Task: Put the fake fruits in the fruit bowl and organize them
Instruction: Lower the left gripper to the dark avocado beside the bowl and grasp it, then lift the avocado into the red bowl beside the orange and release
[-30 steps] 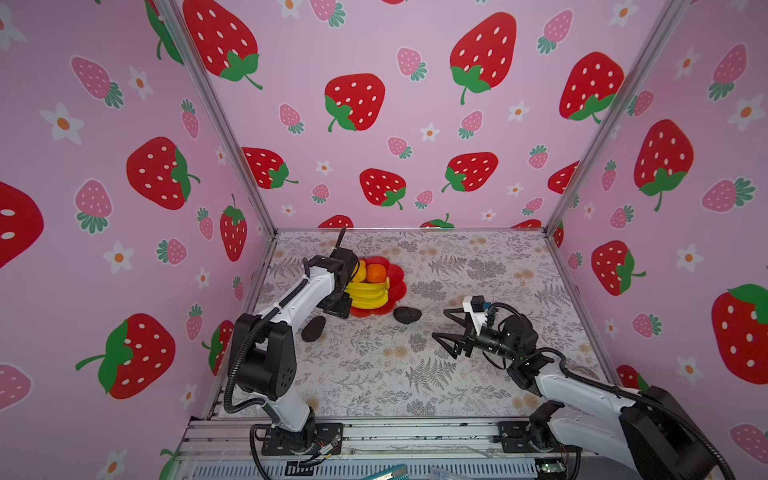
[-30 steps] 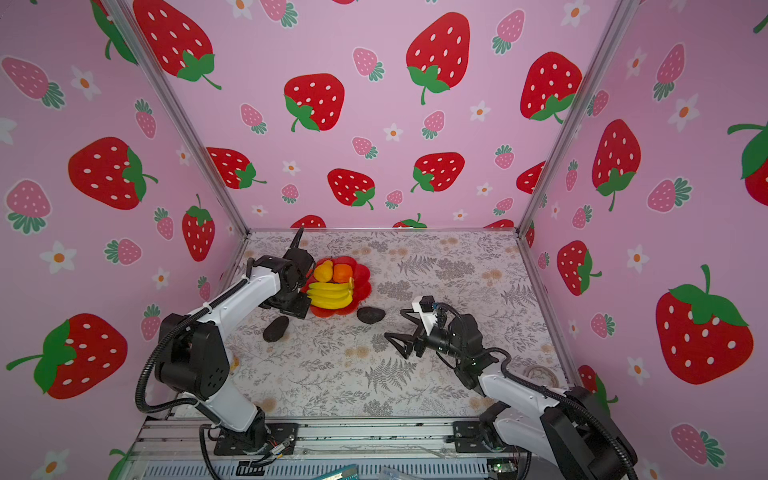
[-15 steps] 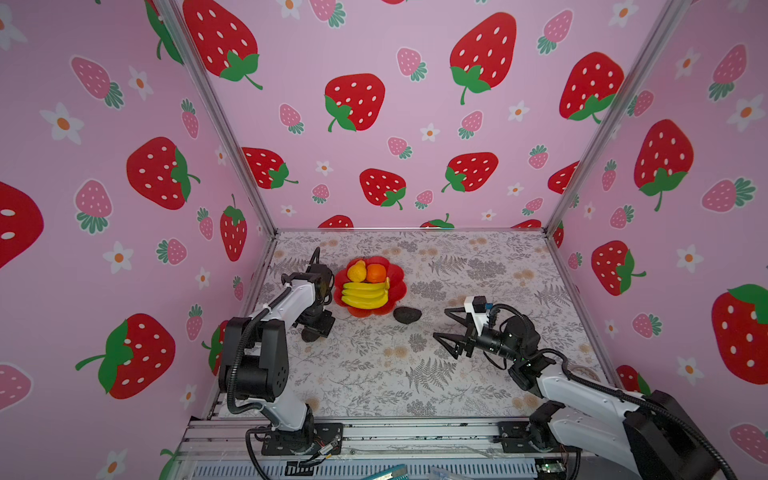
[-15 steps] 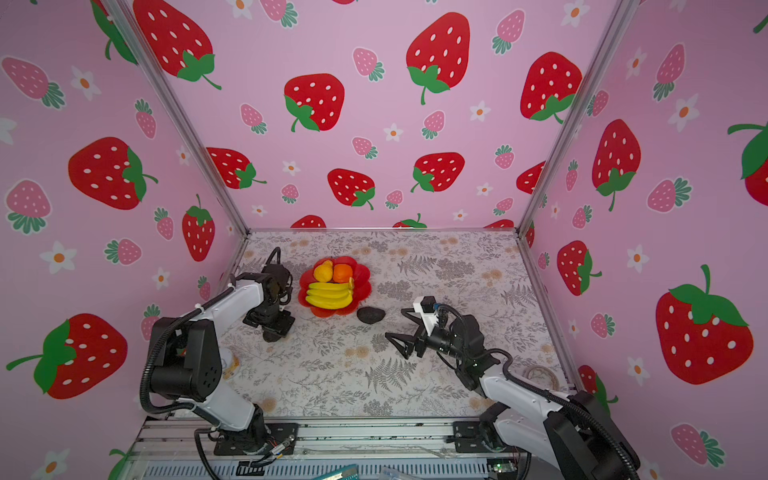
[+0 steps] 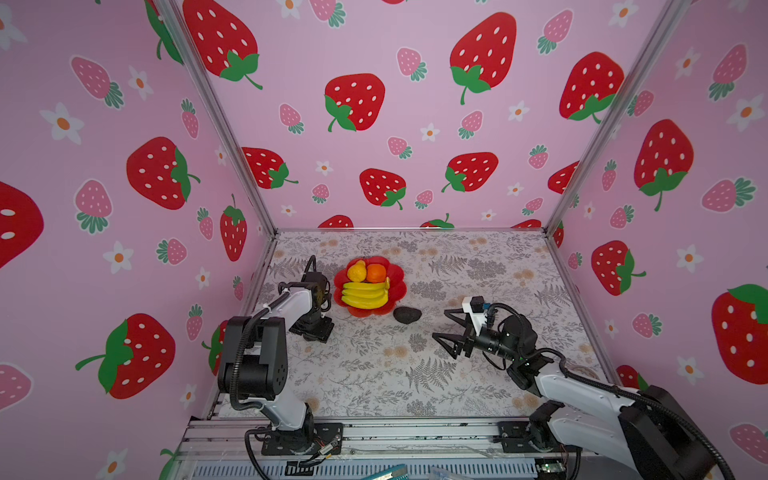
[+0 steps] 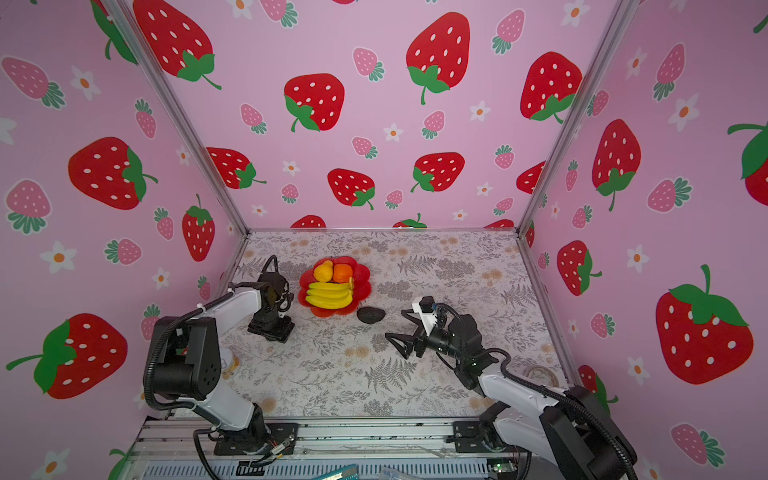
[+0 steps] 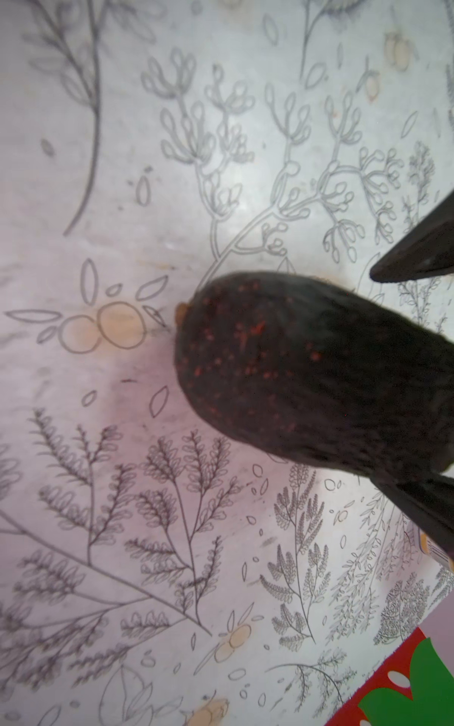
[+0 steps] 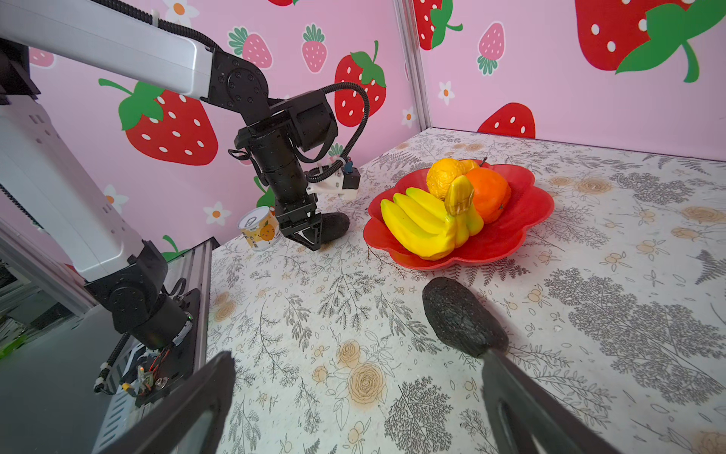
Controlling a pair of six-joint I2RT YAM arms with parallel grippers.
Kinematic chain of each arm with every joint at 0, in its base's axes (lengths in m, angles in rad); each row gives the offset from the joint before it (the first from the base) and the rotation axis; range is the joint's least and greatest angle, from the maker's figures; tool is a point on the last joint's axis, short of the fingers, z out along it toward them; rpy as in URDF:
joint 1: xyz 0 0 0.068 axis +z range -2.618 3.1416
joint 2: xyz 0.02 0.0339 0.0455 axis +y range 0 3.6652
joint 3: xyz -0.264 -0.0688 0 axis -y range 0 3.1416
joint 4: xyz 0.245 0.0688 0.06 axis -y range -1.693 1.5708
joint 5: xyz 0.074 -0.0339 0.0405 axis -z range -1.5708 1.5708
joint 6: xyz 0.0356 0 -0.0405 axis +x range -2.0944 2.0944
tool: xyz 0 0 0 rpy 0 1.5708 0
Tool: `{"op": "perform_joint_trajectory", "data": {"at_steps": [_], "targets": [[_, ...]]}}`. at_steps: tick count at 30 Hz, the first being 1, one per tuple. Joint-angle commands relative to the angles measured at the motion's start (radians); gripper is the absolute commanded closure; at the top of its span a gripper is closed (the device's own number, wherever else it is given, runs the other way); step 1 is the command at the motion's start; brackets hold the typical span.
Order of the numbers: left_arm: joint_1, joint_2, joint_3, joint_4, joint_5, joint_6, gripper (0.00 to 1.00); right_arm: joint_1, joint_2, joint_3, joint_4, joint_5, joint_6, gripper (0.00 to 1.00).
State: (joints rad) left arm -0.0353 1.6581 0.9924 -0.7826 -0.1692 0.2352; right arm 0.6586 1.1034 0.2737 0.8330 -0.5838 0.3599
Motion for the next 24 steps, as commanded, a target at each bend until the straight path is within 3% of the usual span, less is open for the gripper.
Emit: {"op": "perform_joint_trajectory", "data": {"at_steps": [1, 8, 12, 17, 22, 24], "targets": [[0.004, 0.026, 0.018, -0.007, 0.024, 0.016, 0.29, 0.003, -0.016, -0.007, 0.000, 0.009, -0.022, 0.01], [0.009, -0.005, 0.025, -0.002, 0.035, 0.010, 0.37, 0.002, -0.009, -0.005, 0.000, 0.008, -0.024, 0.01], [0.010, -0.022, 0.026, 0.028, 0.023, -0.016, 0.27, 0.003, -0.007, -0.003, 0.000, 0.007, -0.022, 0.01], [0.013, -0.011, 0.036, 0.056, 0.089, -0.032, 0.23, 0.003, -0.008, -0.003, 0.000, 0.005, -0.021, 0.01], [0.020, 0.000, 0.046, 0.048, 0.083, -0.035, 0.31, 0.003, -0.013, -0.002, -0.002, 0.001, -0.021, 0.01], [0.024, -0.010, 0.052, 0.045, 0.094, -0.035, 0.39, 0.002, -0.017, -0.003, -0.003, 0.001, -0.021, 0.01]]}}
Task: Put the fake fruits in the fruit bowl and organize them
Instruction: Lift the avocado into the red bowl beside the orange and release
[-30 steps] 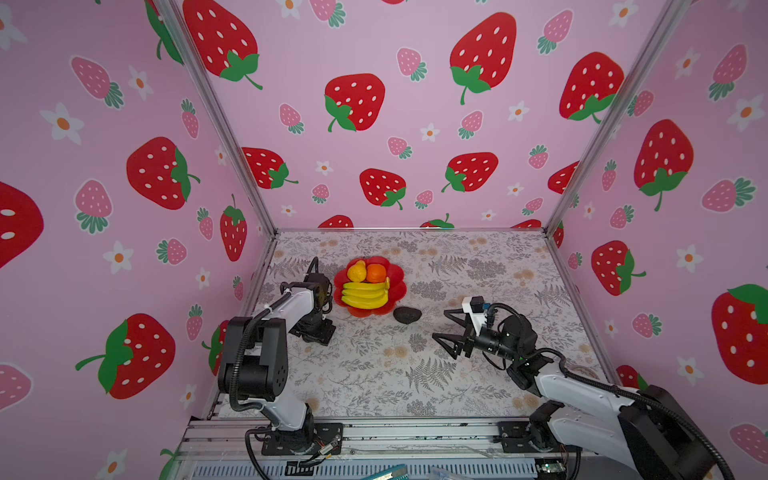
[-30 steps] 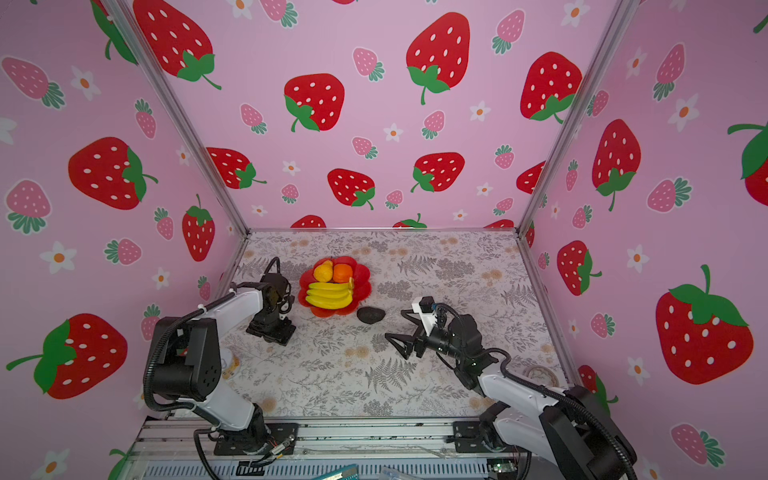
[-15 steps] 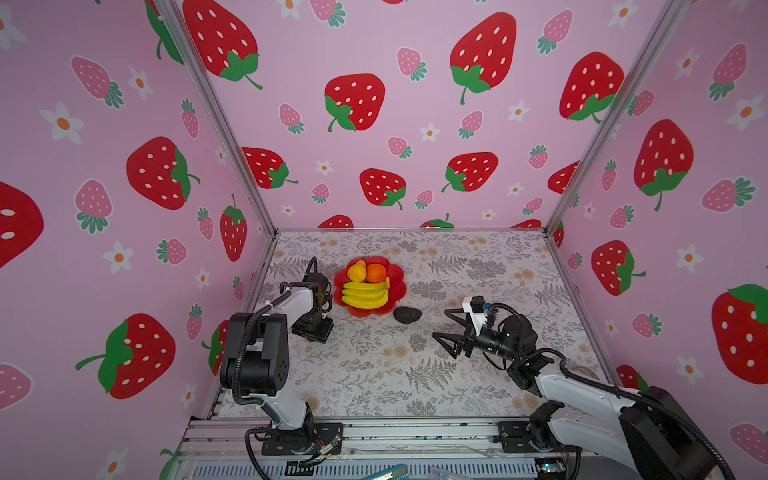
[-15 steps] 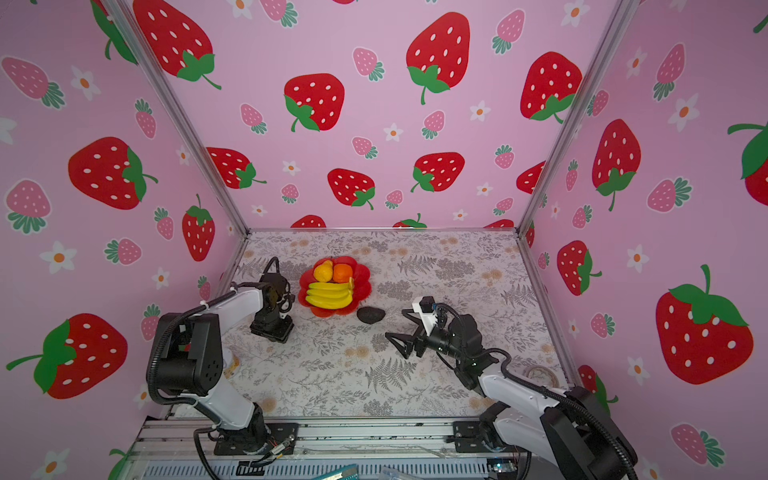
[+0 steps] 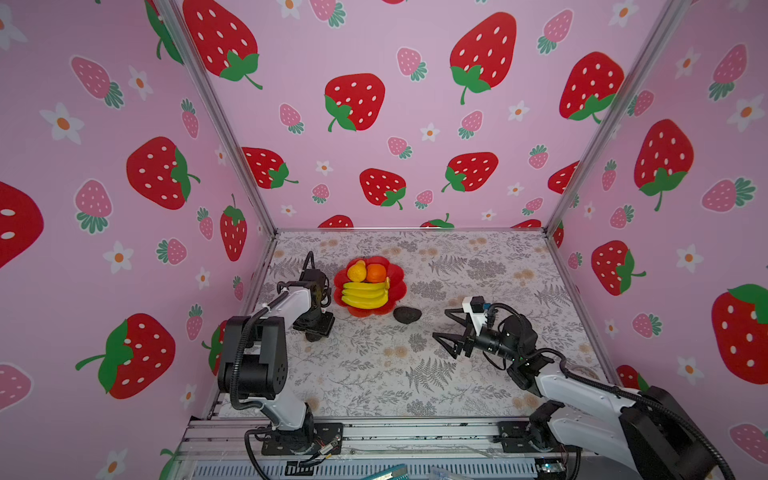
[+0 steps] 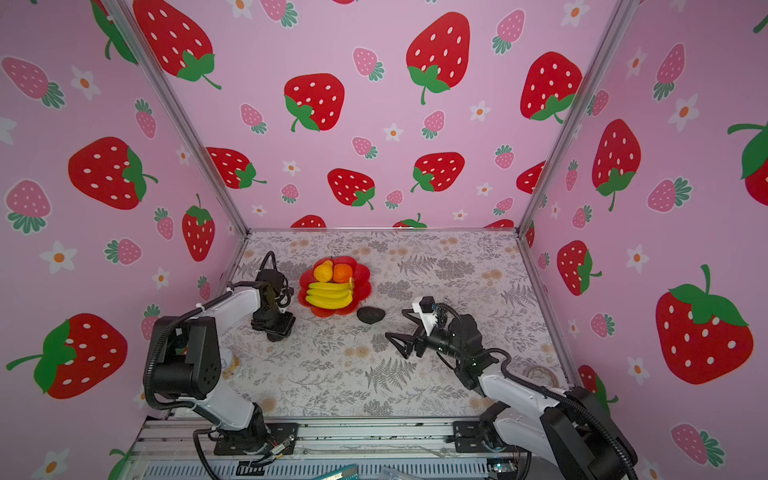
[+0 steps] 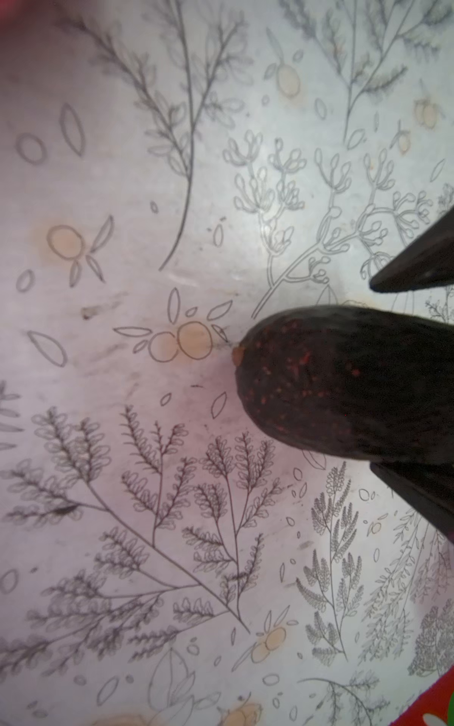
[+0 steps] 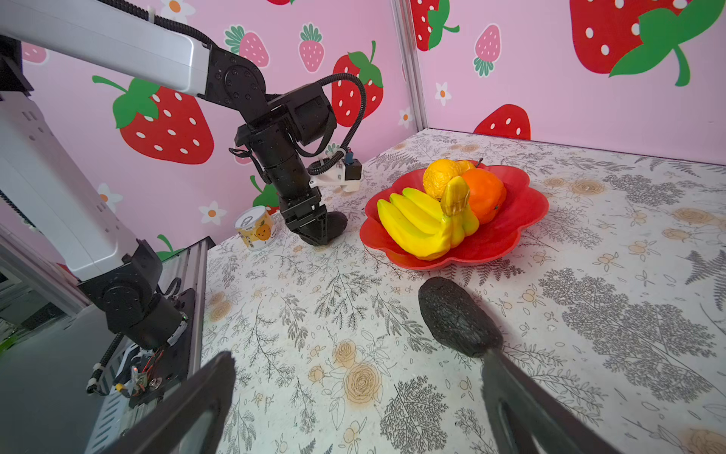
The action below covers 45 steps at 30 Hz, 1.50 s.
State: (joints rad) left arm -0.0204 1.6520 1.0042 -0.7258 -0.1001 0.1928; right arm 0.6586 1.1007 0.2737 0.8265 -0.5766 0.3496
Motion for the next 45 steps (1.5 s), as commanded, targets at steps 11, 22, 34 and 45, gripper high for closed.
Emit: {"op": "perform_joint_trajectory", "data": {"at_steps": [11, 22, 34, 45], "targets": [[-0.048, -0.166, 0.145, -0.103, 0.083, -0.105, 0.61, -0.018, -0.033, -0.009, 0.013, 0.082, 0.012, 0.01], [-0.367, 0.054, 0.516, 0.045, 0.028, -0.195, 0.56, -0.171, -0.027, -0.073, 0.100, 0.066, 0.150, 0.01], [-0.383, 0.434, 0.892, 0.063, 0.096, -0.165, 0.55, -0.183, -0.061, -0.080, 0.070, 0.072, 0.132, 0.01], [-0.404, 0.506, 0.887, 0.094, 0.143, -0.153, 0.50, -0.183, -0.070, -0.082, 0.062, 0.072, 0.127, 0.01]]}}
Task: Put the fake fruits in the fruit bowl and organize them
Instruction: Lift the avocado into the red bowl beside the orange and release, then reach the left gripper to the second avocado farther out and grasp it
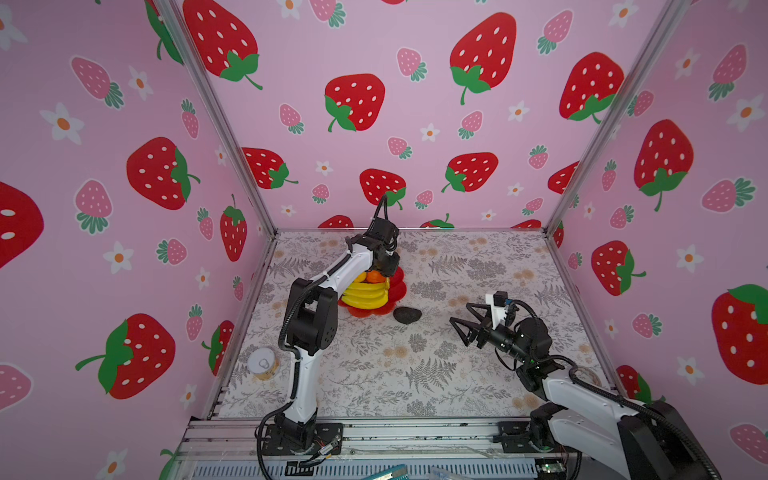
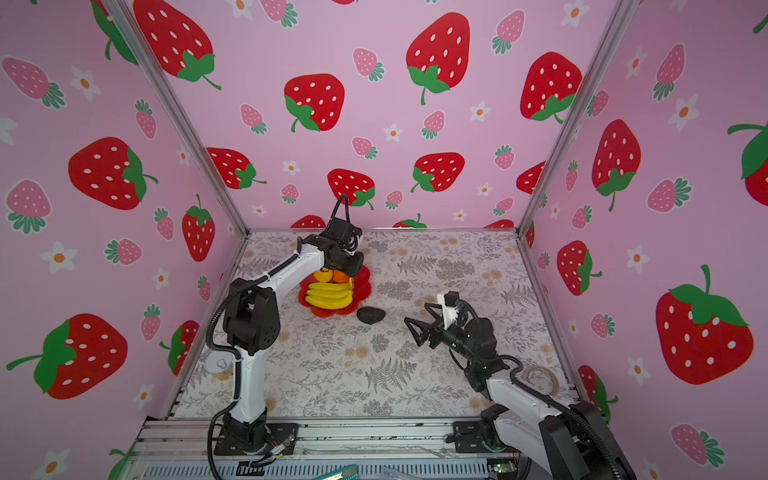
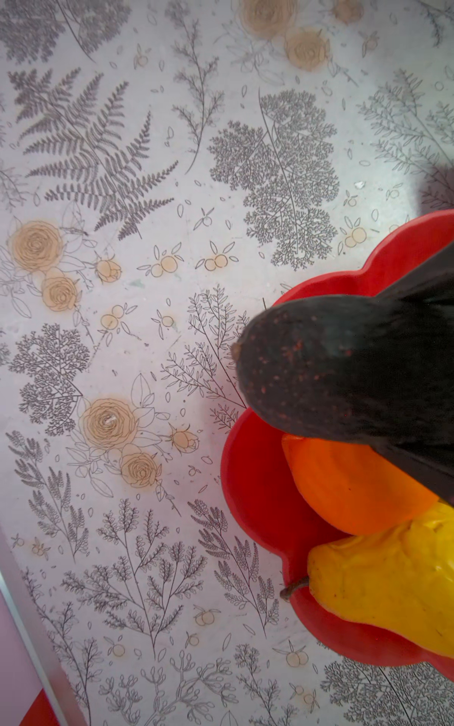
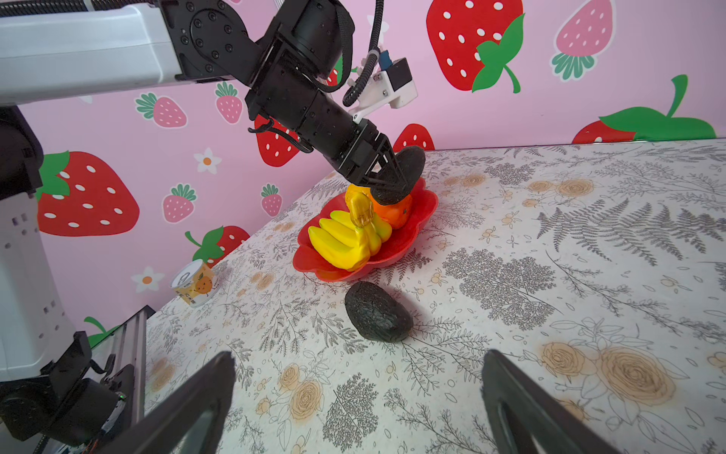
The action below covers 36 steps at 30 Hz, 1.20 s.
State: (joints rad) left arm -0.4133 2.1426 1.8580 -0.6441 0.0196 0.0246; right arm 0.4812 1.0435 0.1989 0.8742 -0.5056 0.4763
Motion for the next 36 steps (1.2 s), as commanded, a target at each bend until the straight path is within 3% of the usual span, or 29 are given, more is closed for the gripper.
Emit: {"op": "perform_joint_trajectory", "data": {"at_steps": [1, 5, 13, 19, 23, 31, 36], "targets": [[-0.012, 0.022, 0.041, 0.006, 0.023, 0.015, 0.49, -0.005, -0.014, -0.006, 0.015, 0.001, 0.001, 0.01], [-0.024, 0.031, 0.049, -0.002, 0.019, 0.021, 0.41, -0.006, -0.010, -0.006, 0.012, 0.002, -0.002, 0.01], [-0.032, 0.004, 0.043, -0.003, 0.002, 0.025, 0.38, -0.006, -0.017, -0.004, 0.009, 0.002, -0.004, 0.01], [-0.076, -0.168, -0.053, 0.053, -0.046, 0.047, 0.34, -0.007, -0.022, -0.004, 0.007, 0.001, -0.001, 0.01], [-0.153, -0.309, -0.216, 0.085, -0.063, 0.076, 0.32, -0.007, -0.046, -0.005, -0.013, 0.003, -0.005, 0.01], [-0.287, -0.401, -0.533, 0.081, 0.029, 0.407, 0.28, -0.008, -0.081, -0.013, -0.011, -0.014, 0.010, 0.01], [-0.289, -0.331, -0.519, 0.093, 0.017, 0.506, 0.27, -0.009, -0.126, -0.034, -0.045, -0.009, 0.002, 0.01]]}}
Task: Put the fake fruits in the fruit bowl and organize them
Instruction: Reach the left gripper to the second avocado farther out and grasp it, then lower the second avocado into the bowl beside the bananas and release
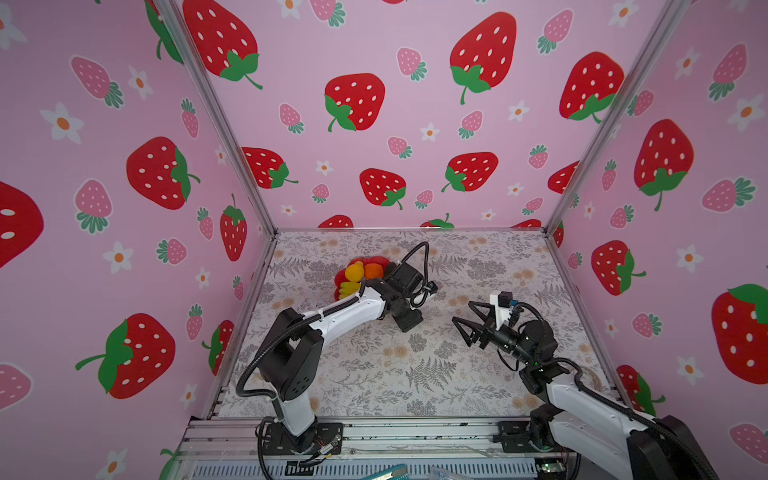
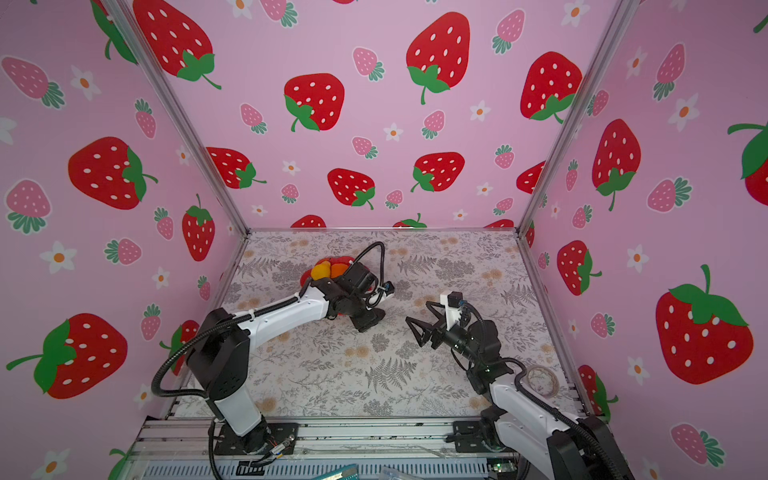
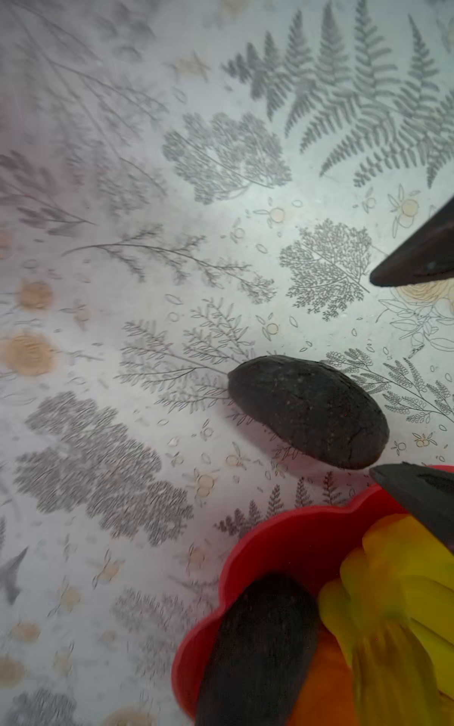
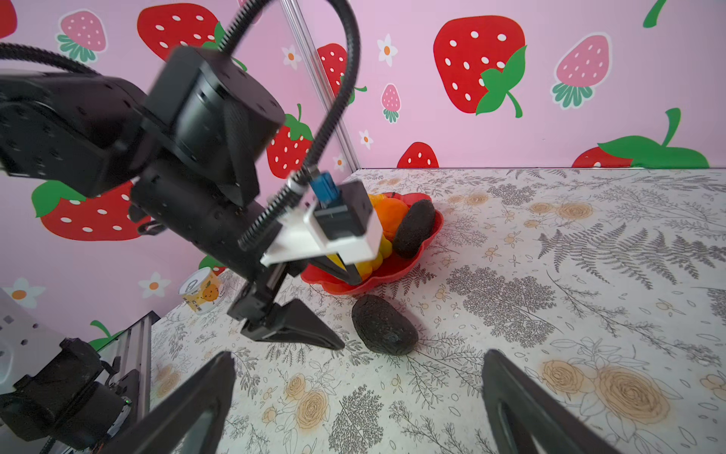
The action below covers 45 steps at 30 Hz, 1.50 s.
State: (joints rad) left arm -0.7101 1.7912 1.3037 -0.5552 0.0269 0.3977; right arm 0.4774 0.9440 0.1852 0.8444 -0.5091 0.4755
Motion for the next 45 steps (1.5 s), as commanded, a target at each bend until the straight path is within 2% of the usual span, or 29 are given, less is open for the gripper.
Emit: {"op": "perform_joint_trajectory", "data": {"at_steps": [1, 8, 17, 20, 22, 25, 30, 36, 41, 45], "targets": [[0.009, 0.044, 0.055, -0.004, 0.008, 0.143, 0.27, -0.006, -0.065, -0.026, -0.022, 0.001, 0.002, 0.01], [0.009, 0.178, 0.150, -0.037, -0.038, 0.187, 0.27, -0.008, -0.091, -0.044, -0.050, 0.012, -0.008, 0.01], [0.007, 0.226, 0.150, 0.004, -0.079, 0.184, 0.27, -0.009, -0.059, -0.039, -0.028, -0.002, -0.003, 0.01], [0.005, 0.238, 0.155, 0.017, -0.076, 0.171, 0.32, -0.009, -0.059, -0.039, -0.031, 0.001, -0.006, 0.01], [0.004, 0.244, 0.165, 0.011, -0.067, 0.161, 0.40, -0.009, -0.064, -0.039, -0.035, 0.003, -0.007, 0.01], [0.004, 0.207, 0.167, 0.014, -0.040, 0.136, 0.48, -0.011, -0.072, -0.041, -0.040, 0.011, -0.011, 0.01], [0.013, 0.023, 0.088, 0.092, 0.018, 0.081, 0.49, -0.011, -0.070, -0.039, -0.039, 0.005, -0.013, 0.01], [0.104, -0.182, -0.048, 0.175, -0.038, -0.092, 0.49, -0.011, -0.049, -0.038, -0.013, -0.019, -0.006, 0.01], [0.202, -0.286, -0.162, 0.193, -0.147, -0.360, 0.48, -0.011, -0.040, -0.039, 0.002, -0.029, 0.002, 0.01], [0.224, -0.322, -0.236, 0.201, -0.175, -0.484, 0.48, -0.011, -0.041, -0.039, 0.009, -0.031, 0.005, 0.01]]}}
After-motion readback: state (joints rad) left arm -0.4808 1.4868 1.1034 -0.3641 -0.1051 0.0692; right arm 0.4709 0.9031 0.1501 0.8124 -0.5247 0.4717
